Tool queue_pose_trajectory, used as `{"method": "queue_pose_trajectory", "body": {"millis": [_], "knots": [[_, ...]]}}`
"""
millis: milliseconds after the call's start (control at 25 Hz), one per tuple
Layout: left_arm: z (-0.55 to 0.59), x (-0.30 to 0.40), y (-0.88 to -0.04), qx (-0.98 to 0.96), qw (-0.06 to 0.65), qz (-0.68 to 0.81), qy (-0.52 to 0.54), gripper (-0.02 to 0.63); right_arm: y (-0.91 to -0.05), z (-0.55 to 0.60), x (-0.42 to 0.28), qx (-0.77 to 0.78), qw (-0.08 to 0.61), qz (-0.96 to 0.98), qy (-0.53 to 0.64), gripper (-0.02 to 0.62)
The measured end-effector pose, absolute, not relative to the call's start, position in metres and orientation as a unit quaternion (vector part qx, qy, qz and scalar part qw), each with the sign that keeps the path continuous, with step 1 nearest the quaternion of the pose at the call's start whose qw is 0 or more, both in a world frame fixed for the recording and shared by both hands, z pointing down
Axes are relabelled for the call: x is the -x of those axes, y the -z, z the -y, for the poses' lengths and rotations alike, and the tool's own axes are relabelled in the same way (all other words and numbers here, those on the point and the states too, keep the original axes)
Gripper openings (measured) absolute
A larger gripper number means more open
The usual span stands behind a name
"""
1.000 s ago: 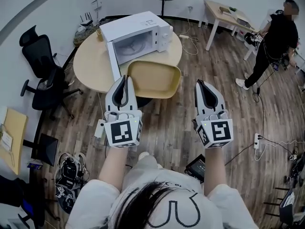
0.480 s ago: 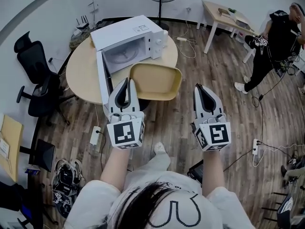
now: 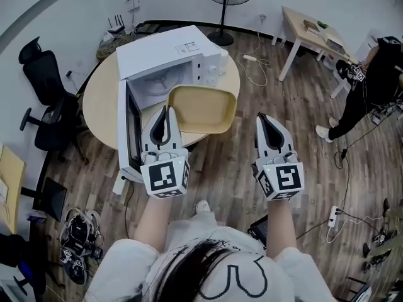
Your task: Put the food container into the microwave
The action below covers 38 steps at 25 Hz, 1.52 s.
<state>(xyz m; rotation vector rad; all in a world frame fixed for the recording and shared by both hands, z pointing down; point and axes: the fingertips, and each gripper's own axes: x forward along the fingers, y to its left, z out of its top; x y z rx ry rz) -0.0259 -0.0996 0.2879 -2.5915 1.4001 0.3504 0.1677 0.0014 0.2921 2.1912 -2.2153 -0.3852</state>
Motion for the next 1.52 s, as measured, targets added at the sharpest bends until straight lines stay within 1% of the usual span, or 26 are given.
{"method": "queue_pose_trajectory", "body": {"millis": [160,320,880,1200,1520], "knots": [[0.133,0.019,-0.29,0.855,0.083,-0.499,-0.116,0.018,-0.296,0.044,-0.187,-0.681,-0.001,0.724,0.109,0.031],[0.163,0.02,-0.297,0.839,0.08,-0.526,-0.11,0.018,-0.304,0.086,-0.193,-0.66,0.0,0.745,0.101,0.031],[0.207,0.059,-0.321,0.802,0.051,-0.588,-0.086,0.018,-0.322,0.161,-0.158,-0.593,0.011,0.801,0.081,0.031],[0.233,0.061,-0.339,0.787,0.025,-0.612,-0.076,0.018,-0.331,0.201,-0.16,-0.57,0.015,0.818,0.068,0.031],[0.264,0.055,-0.355,0.754,0.015,-0.655,-0.058,0.018,-0.339,0.257,-0.164,-0.52,0.014,0.852,0.057,0.031]]}}
